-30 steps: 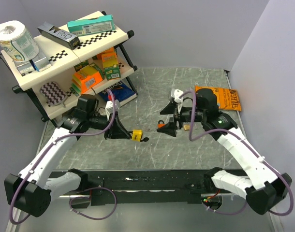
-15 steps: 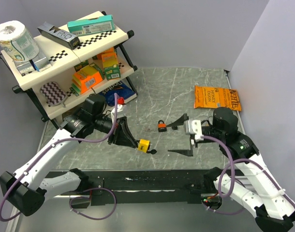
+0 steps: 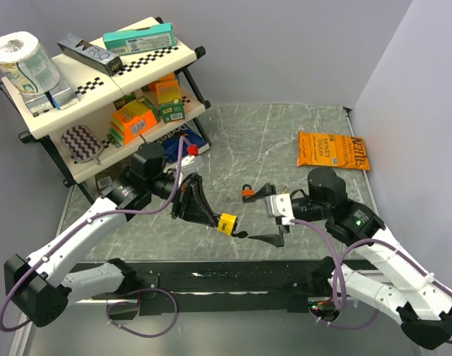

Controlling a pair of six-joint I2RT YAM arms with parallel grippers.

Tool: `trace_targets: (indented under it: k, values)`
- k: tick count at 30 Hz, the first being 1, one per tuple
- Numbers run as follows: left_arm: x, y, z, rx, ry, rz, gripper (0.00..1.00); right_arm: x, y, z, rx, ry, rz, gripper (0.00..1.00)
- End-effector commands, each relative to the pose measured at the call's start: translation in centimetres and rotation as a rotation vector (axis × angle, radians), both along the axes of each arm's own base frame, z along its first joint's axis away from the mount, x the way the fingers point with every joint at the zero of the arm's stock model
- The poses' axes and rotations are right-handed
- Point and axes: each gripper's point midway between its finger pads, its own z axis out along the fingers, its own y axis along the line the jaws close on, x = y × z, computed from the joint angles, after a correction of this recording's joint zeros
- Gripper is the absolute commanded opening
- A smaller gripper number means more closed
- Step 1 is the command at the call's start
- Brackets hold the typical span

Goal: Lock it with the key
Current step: Adjust the lock.

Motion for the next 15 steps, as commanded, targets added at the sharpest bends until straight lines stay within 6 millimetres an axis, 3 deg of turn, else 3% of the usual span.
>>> trace_targets:
  k: [1,5,10,15]
  values:
    - [-0.8,-0.1,1.6,-0.059,-0.052,-0.067,0.01,0.1,0.9,1.5,0.057,-0.111,0.007,0.97]
    - [-1.1,-0.2,1.3,-0.057,-0.065,-0.080,0.01,-0.2,1.4,2.0,0.062,-0.121,0.023,0.93]
    - [-1.2,-0.2,0.9,-0.050,-0.067,-0.085,0.01,-0.5,1.7,2.3,0.064,-0.117,0.045,0.81]
    - [-1.3,-0.3,0.6,-0.045,-0.060,-0.088,0.01,-1.0,1.8,2.8,0.071,-0.108,0.060,0.80]
